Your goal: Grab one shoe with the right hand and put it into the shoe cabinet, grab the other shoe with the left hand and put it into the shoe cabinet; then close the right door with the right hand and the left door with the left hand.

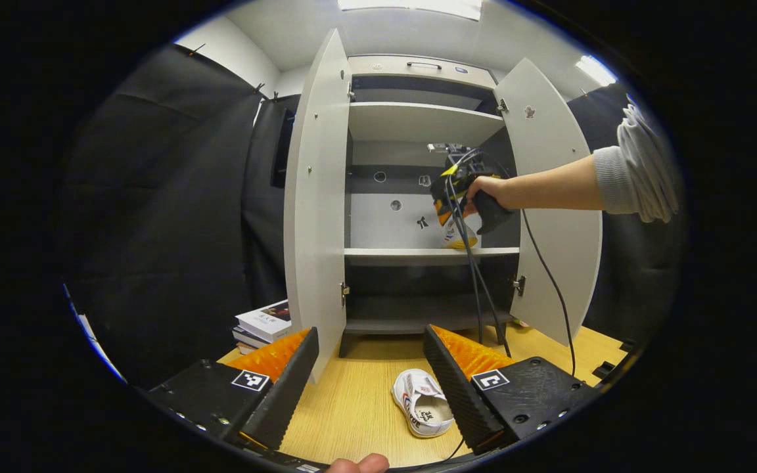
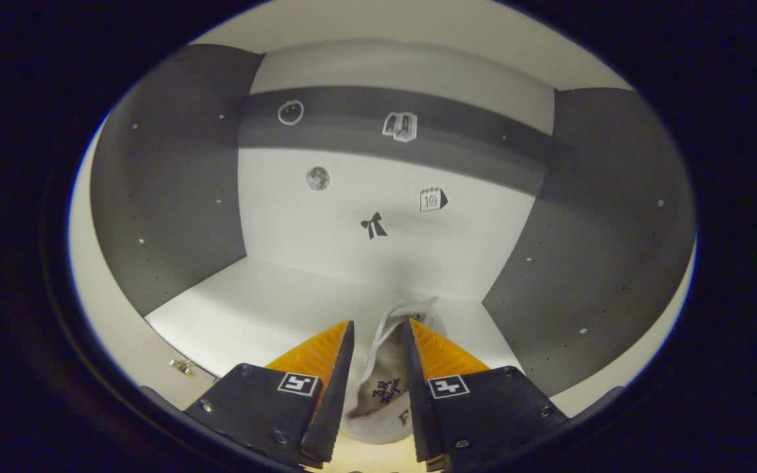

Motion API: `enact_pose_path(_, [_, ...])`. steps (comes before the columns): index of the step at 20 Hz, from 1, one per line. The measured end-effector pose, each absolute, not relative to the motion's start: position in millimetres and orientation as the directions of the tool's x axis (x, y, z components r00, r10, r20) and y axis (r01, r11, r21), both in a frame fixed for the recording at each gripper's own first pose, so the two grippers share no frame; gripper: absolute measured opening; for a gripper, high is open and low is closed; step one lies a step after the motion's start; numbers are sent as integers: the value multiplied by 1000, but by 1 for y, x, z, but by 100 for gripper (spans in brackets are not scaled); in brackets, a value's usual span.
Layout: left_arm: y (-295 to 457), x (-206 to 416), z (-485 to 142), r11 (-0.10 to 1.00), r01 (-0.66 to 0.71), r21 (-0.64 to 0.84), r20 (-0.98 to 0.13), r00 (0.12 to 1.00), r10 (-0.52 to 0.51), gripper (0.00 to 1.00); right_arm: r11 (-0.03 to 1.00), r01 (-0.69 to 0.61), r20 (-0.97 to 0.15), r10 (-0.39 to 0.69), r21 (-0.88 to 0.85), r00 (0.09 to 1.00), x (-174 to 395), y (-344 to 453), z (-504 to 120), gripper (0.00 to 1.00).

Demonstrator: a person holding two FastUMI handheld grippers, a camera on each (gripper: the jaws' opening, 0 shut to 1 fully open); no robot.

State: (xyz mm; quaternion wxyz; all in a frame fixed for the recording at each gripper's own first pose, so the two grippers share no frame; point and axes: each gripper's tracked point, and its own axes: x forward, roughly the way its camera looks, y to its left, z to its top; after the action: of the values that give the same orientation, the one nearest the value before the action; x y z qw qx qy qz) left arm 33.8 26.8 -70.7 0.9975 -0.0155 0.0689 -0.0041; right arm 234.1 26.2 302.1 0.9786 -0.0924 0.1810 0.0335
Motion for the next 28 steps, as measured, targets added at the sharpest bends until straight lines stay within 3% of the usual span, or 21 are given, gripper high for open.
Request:
enact_pose_path(2, [22, 34, -69, 999, 15, -37, -128, 992, -20, 96, 979, -109, -282, 57, -172, 958, 197, 21, 324, 48])
enact_pose_path(3, [20, 34, -67, 999, 18, -39, -121, 992, -23, 96, 980, -120, -246, 79, -158, 966, 175, 21, 331, 55])
enact_pose_path(5, [15, 34, -63, 999, 26, -46, -112, 993, -31, 96, 983, -134, -187, 109, -125, 976, 131, 13, 337, 45])
enact_pose_path(6, [13, 35, -61, 998, 29, -48, -104, 994, -34, 96, 986, -136, -153, 120, -99, 981, 110, 8, 336, 54])
enact_pose_path(8, [10, 38, -59, 998, 32, -49, -99, 994, -37, 96, 986, -152, -101, 146, -62, 984, 66, -1, 327, 63])
enact_pose_path(10, [7, 38, -58, 998, 36, -48, -97, 994, -40, 96, 986, -158, -65, 154, -52, 986, 23, -12, 309, 65])
enact_pose_path(21, [-10, 41, -89, 999, 49, -13, -161, 986, -50, 96, 996, -67, 22, 68, -63, 997, -121, -54, 191, 98])
enact_pose_path(26, [-21, 40, -131, 997, 79, 17, -255, 964, -72, 96, 997, -48, 59, 52, -60, 997, -165, -64, 166, 99])
enact_pose_path(28, [-35, 39, -159, 991, 127, -35, -334, 933, -131, 96, 997, -35, 51, 38, -68, 998, -176, -71, 157, 99])
